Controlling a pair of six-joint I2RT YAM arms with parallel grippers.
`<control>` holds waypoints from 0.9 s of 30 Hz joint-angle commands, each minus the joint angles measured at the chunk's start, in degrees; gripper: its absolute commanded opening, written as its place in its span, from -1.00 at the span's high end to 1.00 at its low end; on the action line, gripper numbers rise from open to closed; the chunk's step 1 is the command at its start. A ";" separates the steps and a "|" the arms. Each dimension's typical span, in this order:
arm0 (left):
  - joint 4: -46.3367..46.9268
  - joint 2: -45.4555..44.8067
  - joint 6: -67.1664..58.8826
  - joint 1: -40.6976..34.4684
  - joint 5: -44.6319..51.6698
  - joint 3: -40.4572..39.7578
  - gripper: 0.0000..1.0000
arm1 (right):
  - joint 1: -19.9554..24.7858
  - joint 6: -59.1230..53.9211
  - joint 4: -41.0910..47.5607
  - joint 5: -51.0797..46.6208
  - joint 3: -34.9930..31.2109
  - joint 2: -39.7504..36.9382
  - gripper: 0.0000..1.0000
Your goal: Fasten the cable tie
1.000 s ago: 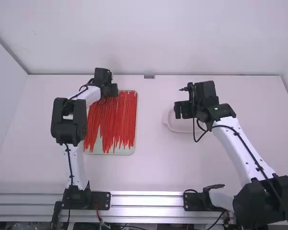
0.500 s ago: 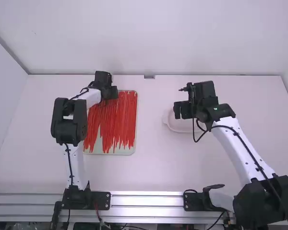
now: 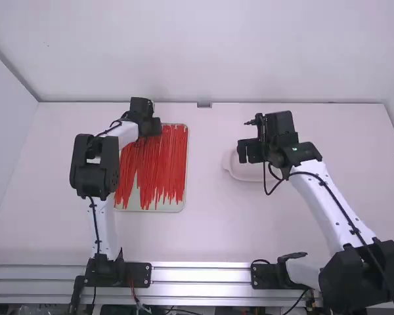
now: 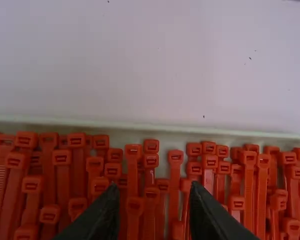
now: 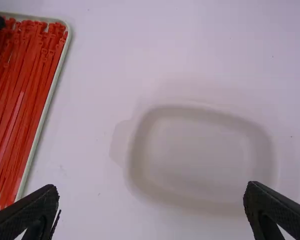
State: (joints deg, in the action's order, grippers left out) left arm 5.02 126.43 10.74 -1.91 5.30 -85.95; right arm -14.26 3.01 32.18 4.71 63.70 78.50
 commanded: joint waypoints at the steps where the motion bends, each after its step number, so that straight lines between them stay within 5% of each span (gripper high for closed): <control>1: 0.11 1.14 -0.04 -0.57 -0.42 1.11 0.27 | -0.46 -0.07 0.17 -0.07 1.90 0.15 -0.97; 27: -2.86 1.14 0.20 -0.57 -2.78 2.75 0.51 | -0.04 0.00 0.22 -0.07 1.86 0.15 -0.97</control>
State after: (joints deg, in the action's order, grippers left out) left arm 1.89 126.43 10.76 -1.96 2.94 -82.54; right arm -14.31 3.01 32.29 4.75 63.70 78.50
